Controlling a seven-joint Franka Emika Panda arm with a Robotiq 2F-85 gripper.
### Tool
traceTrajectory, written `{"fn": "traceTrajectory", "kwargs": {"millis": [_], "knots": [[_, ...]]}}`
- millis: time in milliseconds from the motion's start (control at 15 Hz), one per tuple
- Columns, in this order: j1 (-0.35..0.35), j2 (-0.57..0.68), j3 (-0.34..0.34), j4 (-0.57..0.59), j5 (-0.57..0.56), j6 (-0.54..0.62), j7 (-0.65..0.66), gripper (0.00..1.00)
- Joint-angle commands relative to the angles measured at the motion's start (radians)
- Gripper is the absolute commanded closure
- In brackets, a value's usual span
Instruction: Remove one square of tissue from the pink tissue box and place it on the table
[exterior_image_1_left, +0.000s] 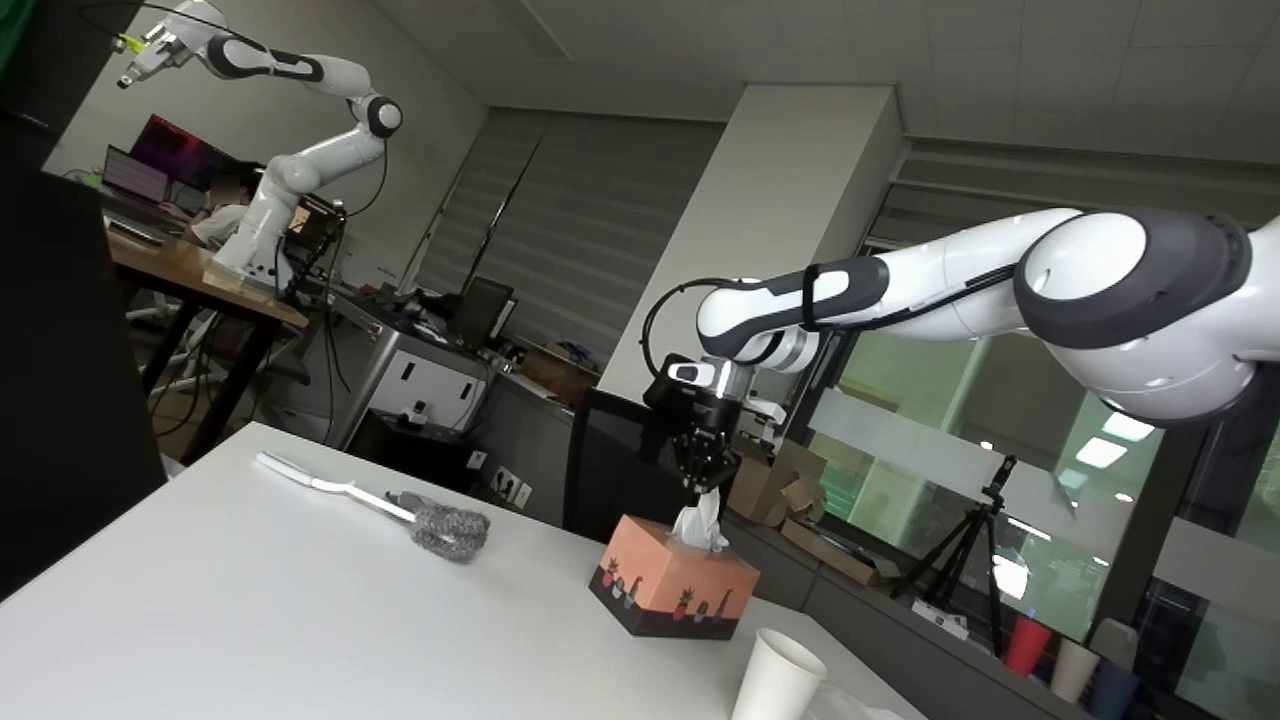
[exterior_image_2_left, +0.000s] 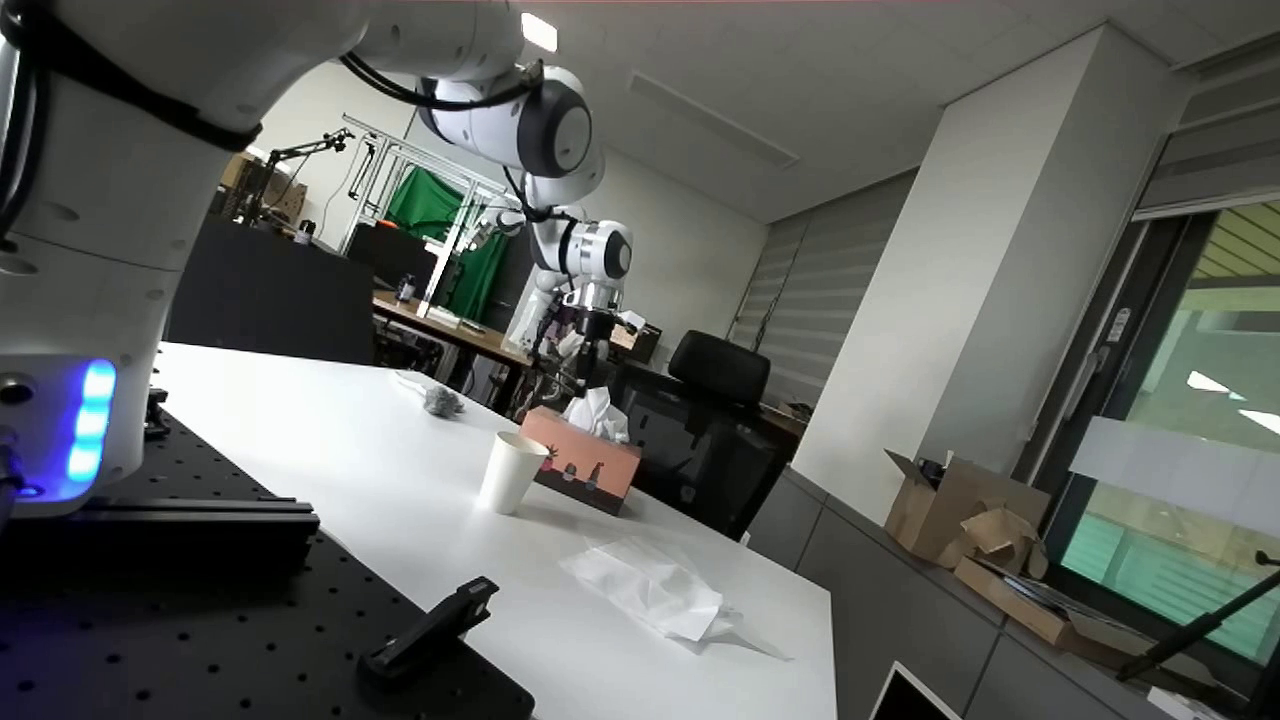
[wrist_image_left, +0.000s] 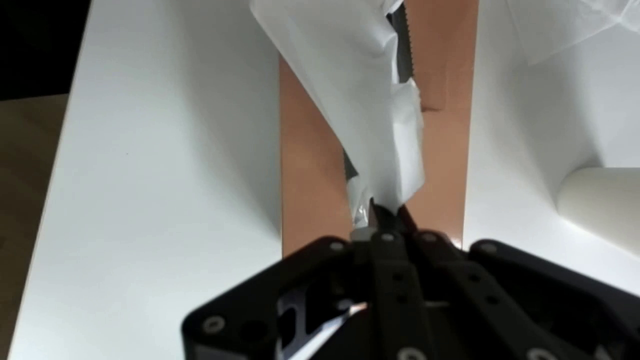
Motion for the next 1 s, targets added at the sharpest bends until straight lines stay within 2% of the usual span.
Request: {"fn": "traceTrajectory", "kwargs": {"millis": [0, 333, 800, 933], "knots": [[0.028, -0.012, -0.038, 0.068, -0.055, -0.047, -0.011, 1.00], [0.031, -0.059, -0.086, 0.111, -0.135, -0.059, -0.002, 1.00], [-0.041, -0.152, -0.111, 0.171, -0.104, -0.086, 0.014, 1.00], [-0.056, -0.164, -0.137, 0.189, -0.126, -0.101, 0.025, 1.00]]}}
